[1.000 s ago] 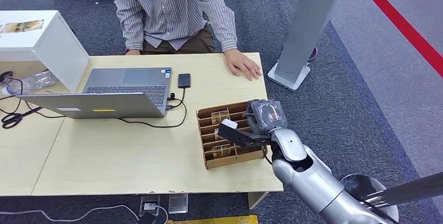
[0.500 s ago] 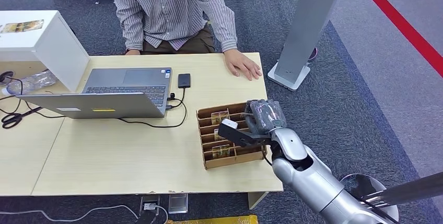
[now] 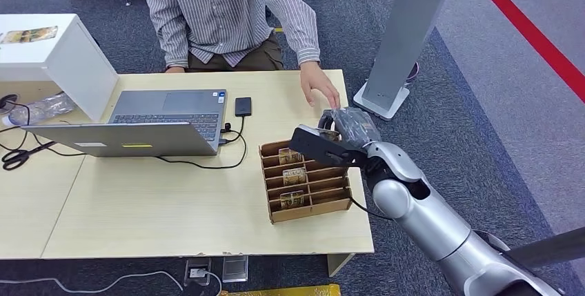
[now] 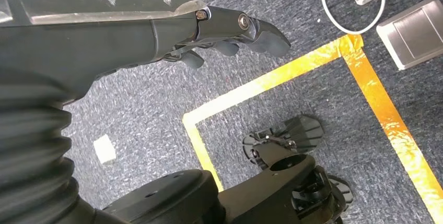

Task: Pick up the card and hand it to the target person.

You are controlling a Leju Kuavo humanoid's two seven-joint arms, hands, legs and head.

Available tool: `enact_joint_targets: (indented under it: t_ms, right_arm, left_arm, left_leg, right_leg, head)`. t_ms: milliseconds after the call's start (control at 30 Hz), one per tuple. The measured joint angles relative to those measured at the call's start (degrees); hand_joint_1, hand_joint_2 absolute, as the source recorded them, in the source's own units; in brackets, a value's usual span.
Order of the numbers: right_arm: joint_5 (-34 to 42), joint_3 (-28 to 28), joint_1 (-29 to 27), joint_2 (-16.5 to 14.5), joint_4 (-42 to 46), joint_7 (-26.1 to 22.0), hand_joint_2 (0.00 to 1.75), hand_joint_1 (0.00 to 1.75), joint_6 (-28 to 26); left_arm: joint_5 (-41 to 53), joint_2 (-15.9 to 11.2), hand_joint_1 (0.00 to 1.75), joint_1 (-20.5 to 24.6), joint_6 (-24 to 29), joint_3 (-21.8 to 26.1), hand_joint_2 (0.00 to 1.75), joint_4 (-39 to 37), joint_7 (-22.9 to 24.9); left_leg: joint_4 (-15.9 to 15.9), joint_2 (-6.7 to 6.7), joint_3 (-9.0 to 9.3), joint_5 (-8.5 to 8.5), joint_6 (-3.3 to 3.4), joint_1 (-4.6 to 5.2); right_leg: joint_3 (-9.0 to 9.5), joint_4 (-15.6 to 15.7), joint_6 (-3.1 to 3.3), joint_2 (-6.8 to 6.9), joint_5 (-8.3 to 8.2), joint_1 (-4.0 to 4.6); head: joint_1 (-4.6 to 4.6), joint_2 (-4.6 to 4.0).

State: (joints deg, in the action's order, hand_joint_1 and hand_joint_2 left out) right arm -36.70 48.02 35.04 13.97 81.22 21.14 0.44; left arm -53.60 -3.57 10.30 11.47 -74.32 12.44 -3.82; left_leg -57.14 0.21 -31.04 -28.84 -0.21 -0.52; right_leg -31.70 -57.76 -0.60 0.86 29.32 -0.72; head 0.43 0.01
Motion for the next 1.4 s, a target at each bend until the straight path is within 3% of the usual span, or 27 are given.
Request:
enact_joint_targets:
  t_ms: [233, 467, 800, 933, 1067, 1400]
  right_arm:
    - [-2.09, -0.05, 3.08, 1.28, 6.36, 1.16, 1.75, 1.47, 0.56]
    - [-6.55, 0.80, 3.97, -0.77, 4.14, -7.48, 1.75, 1.47, -10.68]
    - [-9.91, 2.02, 4.79, -5.68, -6.95, -14.91, 1.75, 1.47, -24.59]
    - [-10.54, 2.35, 4.95, -7.21, -10.71, -15.68, 1.75, 0.00, -26.40]
    - [-10.27, 2.44, 5.01, -8.35, -13.77, -16.16, 1.75, 0.00, -27.37]
    - [-8.12, 2.71, 5.00, -9.09, -16.62, -16.19, 1.75, 0.00, -28.34]
  left_arm:
    - [0.03, -0.01, 0.00, -0.06, -0.29, -0.01, 1.75, 0.00, 0.31]
    - [0.67, 0.16, 0.00, 0.71, -0.80, -0.05, 1.75, 0.00, 0.54]
    - [0.76, 0.51, 0.00, 1.46, -1.09, -0.53, 1.75, 0.00, 1.32]
    - [0.55, 0.57, 0.00, 1.35, -1.58, -0.58, 1.75, 0.00, 1.42]
    - [0.56, 0.58, 0.00, 1.23, -2.39, -0.81, 0.00, 0.00, 0.78]
    - [0.25, 0.58, 0.00, 1.07, -1.30, -0.89, 0.00, 0.00, 0.24]
  left_leg:
    - [0.01, 0.00, -0.01, 0.00, 0.00, 0.00]
    - [0.01, -0.02, -0.03, 0.00, 0.00, 0.00]
    - [0.01, -0.02, -0.05, 0.00, 0.00, -0.01]
    - [0.01, -0.02, -0.06, 0.00, 0.00, -0.01]
    - [0.01, -0.02, -0.05, 0.00, 0.00, -0.01]
    - [0.01, -0.02, -0.04, 0.00, 0.00, -0.01]
  right_leg:
    - [0.01, 0.00, 0.00, 0.00, 0.00, 0.00]
    - [0.02, -0.01, 0.00, 0.02, 0.00, 0.01]
    - [0.01, -0.03, 0.00, 0.02, 0.00, 0.01]
    - [0.00, -0.03, 0.00, 0.03, 0.01, 0.01]
    - [0.00, -0.02, 0.00, 0.02, 0.00, 0.01]
    - [-0.01, -0.02, 0.00, 0.02, 0.00, 0.01]
  head:
    - [-0.05, -0.01]
    - [-0.03, -0.01]
    - [-0.01, 0.00]
    - [-0.03, -0.01]
    - [0.03, -0.01]
    - [-0.01, -0.01]
